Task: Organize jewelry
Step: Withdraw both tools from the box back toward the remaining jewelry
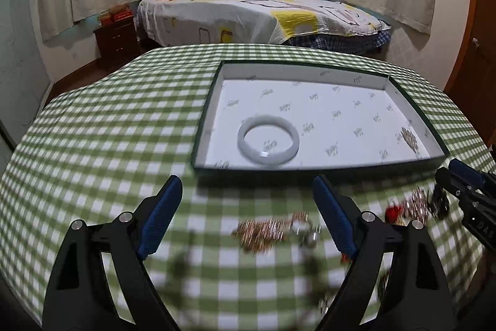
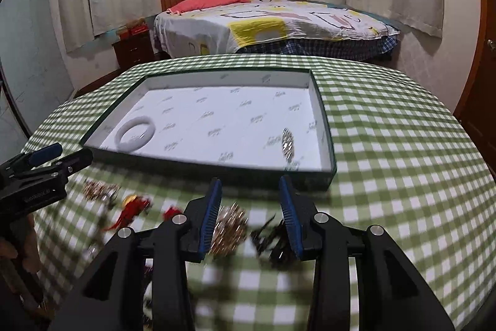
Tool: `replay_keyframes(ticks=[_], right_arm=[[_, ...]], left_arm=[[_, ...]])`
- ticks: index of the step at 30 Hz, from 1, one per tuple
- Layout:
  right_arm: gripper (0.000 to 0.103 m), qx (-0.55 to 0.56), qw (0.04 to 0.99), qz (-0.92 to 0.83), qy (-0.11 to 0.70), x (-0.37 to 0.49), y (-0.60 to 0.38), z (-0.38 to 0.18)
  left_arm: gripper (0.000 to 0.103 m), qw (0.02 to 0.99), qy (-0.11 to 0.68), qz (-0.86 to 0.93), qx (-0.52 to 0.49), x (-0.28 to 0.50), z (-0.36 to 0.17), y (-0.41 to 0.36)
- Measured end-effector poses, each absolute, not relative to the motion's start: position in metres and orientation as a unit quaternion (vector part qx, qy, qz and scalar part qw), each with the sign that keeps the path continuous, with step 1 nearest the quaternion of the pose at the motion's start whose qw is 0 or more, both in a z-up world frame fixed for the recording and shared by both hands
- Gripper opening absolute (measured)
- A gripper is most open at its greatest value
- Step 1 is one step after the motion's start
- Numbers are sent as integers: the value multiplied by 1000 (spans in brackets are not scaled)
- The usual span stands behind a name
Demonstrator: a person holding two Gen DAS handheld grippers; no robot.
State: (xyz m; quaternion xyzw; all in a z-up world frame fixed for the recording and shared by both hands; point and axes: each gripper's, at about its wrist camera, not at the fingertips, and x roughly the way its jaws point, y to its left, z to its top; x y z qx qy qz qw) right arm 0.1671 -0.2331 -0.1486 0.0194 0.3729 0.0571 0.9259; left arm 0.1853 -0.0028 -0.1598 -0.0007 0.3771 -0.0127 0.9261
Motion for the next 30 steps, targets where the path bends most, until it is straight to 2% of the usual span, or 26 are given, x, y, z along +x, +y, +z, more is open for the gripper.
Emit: replay_keyframes(ticks=[10,11,14,20,30], right_arm=[[39,0,922,88,376,130,-200,-151],[40,-5,922,93,375,127,-196,-151],[53,-14,924,101,368,119,-184,-151],[66,-20,925,106,364,110,-173,-154],[69,-16,910,97,404,112,-169,-180]], left_arm=[[84,925,379,21,-5,130,-156,28],[84,925,378,25,-8,125,-156,32],[84,926,376,38,-16,114,-155,43],[84,923,378,63,-27,91,-161,64],[84,921,379,80,-39,77,-162,79]])
